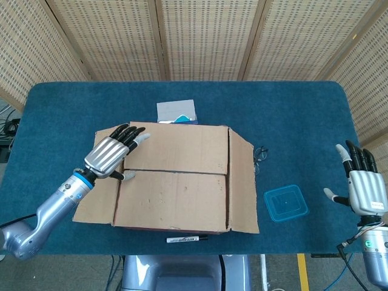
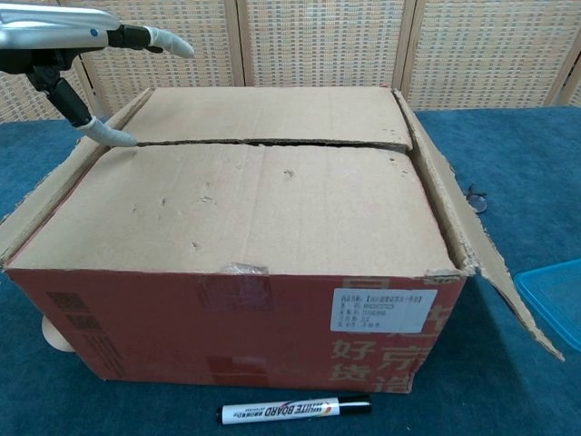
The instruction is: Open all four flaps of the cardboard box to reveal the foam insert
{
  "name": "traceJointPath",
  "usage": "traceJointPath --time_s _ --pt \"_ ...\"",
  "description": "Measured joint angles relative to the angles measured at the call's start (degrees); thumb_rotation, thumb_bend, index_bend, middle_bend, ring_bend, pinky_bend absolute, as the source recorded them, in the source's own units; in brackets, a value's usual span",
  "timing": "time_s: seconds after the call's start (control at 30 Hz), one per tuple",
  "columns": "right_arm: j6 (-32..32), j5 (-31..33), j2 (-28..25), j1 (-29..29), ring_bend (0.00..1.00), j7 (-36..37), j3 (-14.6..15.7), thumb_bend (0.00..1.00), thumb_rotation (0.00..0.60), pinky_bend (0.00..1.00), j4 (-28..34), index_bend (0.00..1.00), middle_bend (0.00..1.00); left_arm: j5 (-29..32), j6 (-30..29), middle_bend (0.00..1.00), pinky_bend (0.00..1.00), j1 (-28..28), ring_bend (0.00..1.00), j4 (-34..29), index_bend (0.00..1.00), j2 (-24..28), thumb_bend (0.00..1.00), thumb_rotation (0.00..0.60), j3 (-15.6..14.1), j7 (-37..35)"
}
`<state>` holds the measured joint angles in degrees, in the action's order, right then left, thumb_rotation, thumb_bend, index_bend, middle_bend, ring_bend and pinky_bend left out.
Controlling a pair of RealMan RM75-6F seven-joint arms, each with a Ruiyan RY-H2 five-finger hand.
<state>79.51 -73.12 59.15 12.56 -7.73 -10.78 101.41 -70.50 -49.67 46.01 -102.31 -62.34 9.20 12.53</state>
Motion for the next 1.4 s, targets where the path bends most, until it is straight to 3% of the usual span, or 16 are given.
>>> traceJointPath --time_s 0.8,1.07,1.4 --pt "0.5 -0.1 -0.7 -1.1 0.0 2.6 0.0 0.18 0.6 0.0 -0.8 0.0 0.0 7.1 -1.4 0.0 0.0 2.2 0.0 2.6 0.0 -5.5 0.22 0.525 0.3 6.6" --pt "1.1 0.0 -0.7 -1.6 0.0 3.3 -0.2 0.18 0.6 0.0 -1.0 0.0 0.0 7.4 -1.8 0.0 0.0 2.4 0.0 3.5 0.0 -6.5 0.24 0.527 0.3 6.8" --pt "1.7 -0.1 -0.9 -1.9 0.0 3.2 -0.4 0.18 0.6 0.0 -0.6 0.0 0.0 4.7 -7.2 0.0 0.0 1.1 0.0 5.6 0.0 -8.9 0.25 0.528 1.9 3.9"
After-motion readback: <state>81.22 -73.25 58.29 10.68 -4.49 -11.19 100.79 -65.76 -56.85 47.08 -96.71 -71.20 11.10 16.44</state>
